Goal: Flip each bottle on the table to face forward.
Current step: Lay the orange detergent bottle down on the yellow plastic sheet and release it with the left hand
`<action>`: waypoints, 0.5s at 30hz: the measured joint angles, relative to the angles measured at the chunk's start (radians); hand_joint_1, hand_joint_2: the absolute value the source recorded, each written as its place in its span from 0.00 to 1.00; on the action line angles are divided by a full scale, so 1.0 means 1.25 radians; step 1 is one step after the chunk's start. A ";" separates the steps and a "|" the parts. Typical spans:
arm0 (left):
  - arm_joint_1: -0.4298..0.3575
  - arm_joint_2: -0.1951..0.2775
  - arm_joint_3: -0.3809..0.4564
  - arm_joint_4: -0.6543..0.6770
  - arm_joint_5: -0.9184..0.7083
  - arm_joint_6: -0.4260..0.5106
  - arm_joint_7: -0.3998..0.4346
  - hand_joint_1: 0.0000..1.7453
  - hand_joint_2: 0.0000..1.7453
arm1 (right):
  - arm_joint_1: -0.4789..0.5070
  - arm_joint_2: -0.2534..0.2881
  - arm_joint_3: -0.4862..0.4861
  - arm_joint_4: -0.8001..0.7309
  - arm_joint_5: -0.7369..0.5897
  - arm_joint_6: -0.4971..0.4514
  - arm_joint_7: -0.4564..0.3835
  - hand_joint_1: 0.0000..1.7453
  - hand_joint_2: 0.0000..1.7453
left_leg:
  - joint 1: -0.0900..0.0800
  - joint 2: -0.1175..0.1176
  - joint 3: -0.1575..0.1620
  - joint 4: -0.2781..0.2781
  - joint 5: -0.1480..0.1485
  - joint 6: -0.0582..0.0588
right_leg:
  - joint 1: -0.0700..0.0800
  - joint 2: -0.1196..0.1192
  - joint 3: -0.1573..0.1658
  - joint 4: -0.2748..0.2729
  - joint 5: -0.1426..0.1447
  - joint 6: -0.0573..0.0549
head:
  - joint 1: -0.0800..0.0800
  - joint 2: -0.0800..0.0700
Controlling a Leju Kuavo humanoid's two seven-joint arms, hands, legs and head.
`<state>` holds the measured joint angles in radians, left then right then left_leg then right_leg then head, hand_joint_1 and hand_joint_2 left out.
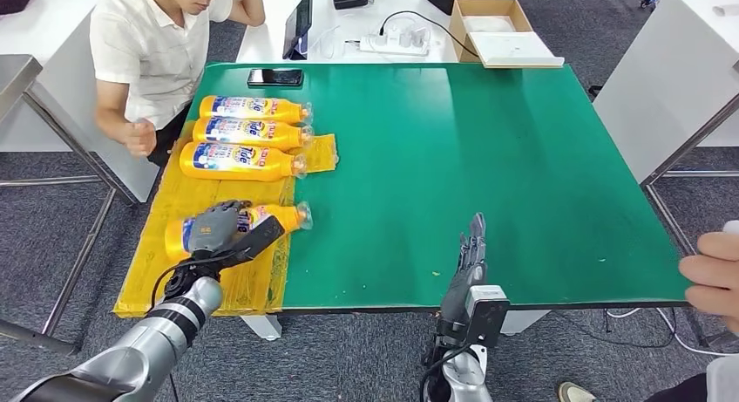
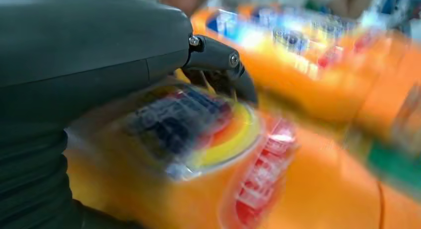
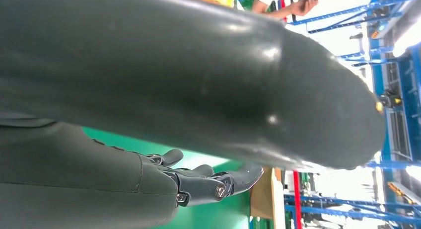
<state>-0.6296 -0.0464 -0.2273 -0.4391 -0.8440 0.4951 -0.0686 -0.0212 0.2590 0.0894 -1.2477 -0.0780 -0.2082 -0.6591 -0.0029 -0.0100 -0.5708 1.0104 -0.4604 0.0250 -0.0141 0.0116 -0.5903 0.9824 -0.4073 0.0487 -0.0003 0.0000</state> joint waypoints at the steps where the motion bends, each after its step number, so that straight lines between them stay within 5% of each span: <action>1: -0.002 0.000 0.000 0.004 -0.001 -0.021 -0.004 0.00 1.00 | -0.002 -0.001 0.001 0.004 0.000 0.001 0.001 0.00 0.00 | 0.000 0.000 0.000 0.000 0.000 0.000 | 0.000 0.000 0.000 0.000 0.000 0.000 | 0.000 0.000; 6: -0.019 0.002 -0.002 0.007 -0.002 -0.182 -0.035 0.00 1.00 | -0.015 -0.004 0.001 0.020 0.000 0.005 0.005 0.00 0.00 | 0.000 -0.003 0.002 0.000 0.000 0.000 | 0.000 -0.001 0.004 0.000 0.000 0.000 | 0.000 0.000; 11: -0.015 0.004 -0.013 -0.013 -0.004 -0.240 -0.071 0.00 1.00 | -0.021 -0.006 0.000 0.039 0.004 0.008 0.005 0.00 0.00 | -0.001 -0.004 0.005 0.000 0.000 0.000 | -0.001 -0.001 0.007 0.000 -0.001 0.000 | 0.000 0.000; 15: 0.008 0.004 -0.020 -0.054 0.023 -0.248 -0.103 0.00 0.00 | -0.021 -0.006 -0.002 0.052 0.008 0.008 0.004 0.00 0.00 | -0.001 -0.005 0.005 0.000 0.001 0.000 | -0.001 -0.002 0.008 0.000 -0.001 0.000 | 0.000 0.000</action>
<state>-0.6201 -0.0412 -0.2519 -0.5069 -0.8157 0.1855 -0.1968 -0.0480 0.2518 0.0867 -1.1832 -0.0684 -0.1980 -0.6538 -0.0042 -0.0167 -0.5640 1.0103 -0.4587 0.0255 -0.0154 0.0087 -0.5808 0.9821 -0.4079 0.0483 -0.0002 -0.0003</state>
